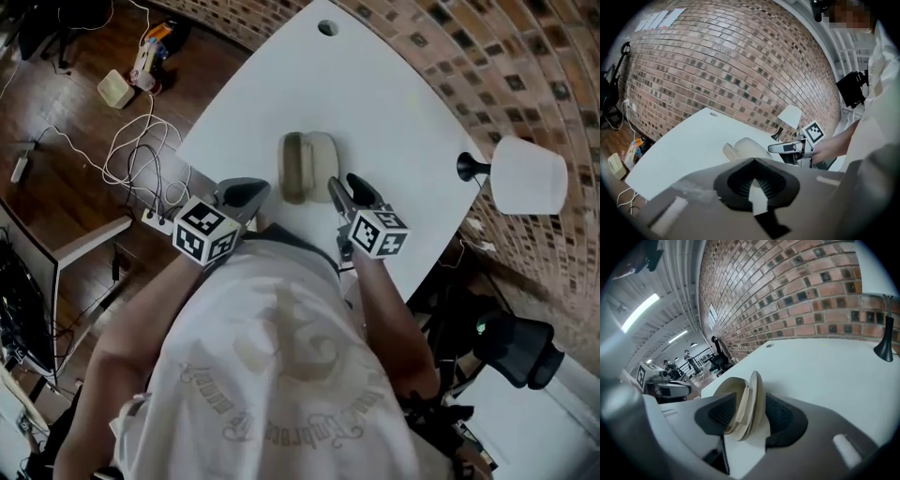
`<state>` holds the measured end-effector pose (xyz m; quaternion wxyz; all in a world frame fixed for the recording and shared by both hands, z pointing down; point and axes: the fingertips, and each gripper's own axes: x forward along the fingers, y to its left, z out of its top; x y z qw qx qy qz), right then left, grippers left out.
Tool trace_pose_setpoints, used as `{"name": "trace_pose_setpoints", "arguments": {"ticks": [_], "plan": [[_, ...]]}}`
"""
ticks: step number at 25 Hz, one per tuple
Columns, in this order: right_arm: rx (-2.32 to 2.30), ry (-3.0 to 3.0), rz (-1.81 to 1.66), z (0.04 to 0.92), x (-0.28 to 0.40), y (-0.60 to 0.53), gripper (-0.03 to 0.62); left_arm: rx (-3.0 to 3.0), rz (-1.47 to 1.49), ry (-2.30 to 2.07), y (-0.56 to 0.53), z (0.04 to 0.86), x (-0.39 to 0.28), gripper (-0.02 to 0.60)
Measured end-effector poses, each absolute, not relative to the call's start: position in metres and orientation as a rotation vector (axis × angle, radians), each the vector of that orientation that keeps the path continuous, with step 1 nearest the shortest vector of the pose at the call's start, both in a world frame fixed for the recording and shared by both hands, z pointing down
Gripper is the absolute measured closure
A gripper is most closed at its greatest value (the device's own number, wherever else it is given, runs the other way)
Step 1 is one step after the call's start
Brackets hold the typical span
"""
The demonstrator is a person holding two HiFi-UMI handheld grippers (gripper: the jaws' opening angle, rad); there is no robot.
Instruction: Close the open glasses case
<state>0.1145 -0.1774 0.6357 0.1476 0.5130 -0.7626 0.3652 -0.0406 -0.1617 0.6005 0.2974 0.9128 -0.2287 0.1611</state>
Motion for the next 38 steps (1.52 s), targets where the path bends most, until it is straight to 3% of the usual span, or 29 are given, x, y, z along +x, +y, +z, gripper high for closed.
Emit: {"name": "trace_pose_setpoints", "arguments": {"ticks": [3, 6, 7, 15, 27, 38], "plan": [[1.442, -2.143, 1.163, 0.655, 0.118, -0.178, 0.396, 2.412, 0.428, -0.620, -0.162, 0.602, -0.039, 0.577], [1.438, -2.127, 1.270, 0.665, 0.117, -0.175, 0.495, 2.408, 0.433, -0.622, -0.158, 0.603, -0.039, 0.577], [1.446, -2.132, 1.291, 0.665, 0.116, -0.175, 0.500, 2.408, 0.435, -0.624, -0.157, 0.603, -0.040, 0.577], [1.472, -2.168, 1.242, 0.650, 0.122, -0.186, 0.507, 2.422, 0.448, -0.613, -0.153, 0.600, -0.037, 0.577], [1.324, -2.091, 0.534, 0.628, 0.109, -0.187, 0.508, 2.425, 0.450, -0.606, -0.154, 0.600, -0.037, 0.577], [1.158, -2.184, 0.383, 0.612, 0.066, -0.166, 0.476, 2.430, 0.446, -0.607, -0.152, 0.600, -0.041, 0.577]]}}
